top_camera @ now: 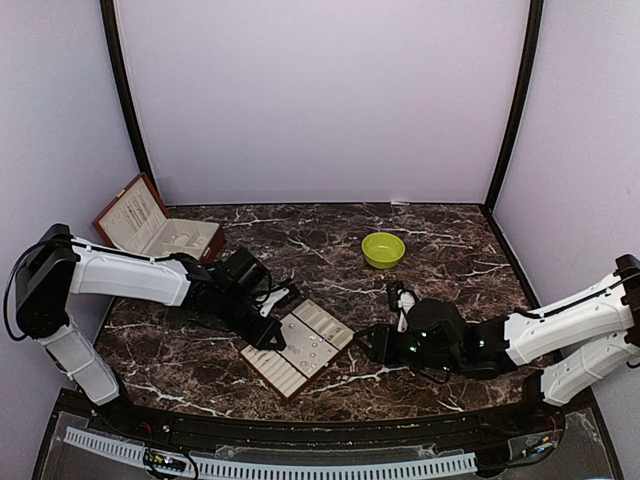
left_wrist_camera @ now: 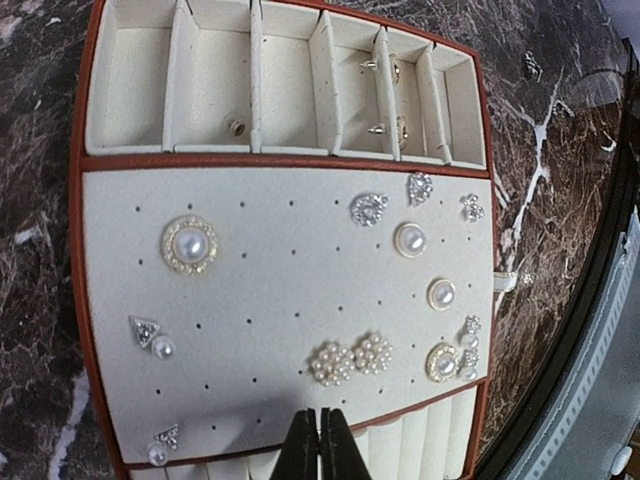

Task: Organize the mixed jewelry
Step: Insert the earring into the earring holder.

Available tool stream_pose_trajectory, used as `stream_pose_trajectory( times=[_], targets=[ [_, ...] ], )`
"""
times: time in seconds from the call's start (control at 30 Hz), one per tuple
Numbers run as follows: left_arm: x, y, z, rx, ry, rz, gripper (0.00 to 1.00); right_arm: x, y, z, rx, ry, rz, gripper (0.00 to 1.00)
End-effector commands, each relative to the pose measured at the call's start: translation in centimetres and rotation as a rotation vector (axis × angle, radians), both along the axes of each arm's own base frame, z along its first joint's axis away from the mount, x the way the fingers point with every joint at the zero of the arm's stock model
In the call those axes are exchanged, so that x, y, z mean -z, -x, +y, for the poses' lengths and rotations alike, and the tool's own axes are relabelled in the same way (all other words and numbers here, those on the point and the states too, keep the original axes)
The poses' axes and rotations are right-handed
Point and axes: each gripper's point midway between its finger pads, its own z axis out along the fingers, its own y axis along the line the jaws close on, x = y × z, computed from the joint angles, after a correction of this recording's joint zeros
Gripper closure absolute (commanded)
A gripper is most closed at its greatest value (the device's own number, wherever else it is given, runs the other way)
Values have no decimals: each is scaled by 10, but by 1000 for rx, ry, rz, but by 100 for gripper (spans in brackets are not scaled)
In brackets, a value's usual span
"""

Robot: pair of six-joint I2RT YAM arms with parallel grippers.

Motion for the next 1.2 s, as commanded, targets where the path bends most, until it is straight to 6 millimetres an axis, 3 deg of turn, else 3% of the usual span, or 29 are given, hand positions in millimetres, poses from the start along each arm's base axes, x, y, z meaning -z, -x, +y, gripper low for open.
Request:
stream_pose_trajectory(
  times=[0.0,0.13,0.53,0.8,1.17],
  targets=[
    [-27,4,0,-35,74,-8,100,-5,-2,2,15,-9,-16,59],
    [-46,-3,-7,-76,155,-37,100,-6,-3,2,17,-10,-19,59],
    [-73,-43,-11,-242,447,-84,100,-9,-2,2,26,-12,-17,59],
    [-67,-56,1,-325,543,-89,100,-10,-2,3,30,-6,-16,59],
    [-55,-51,12,-339,611,-55,100,-9,-3,8,27,2,-13,59]
  ],
)
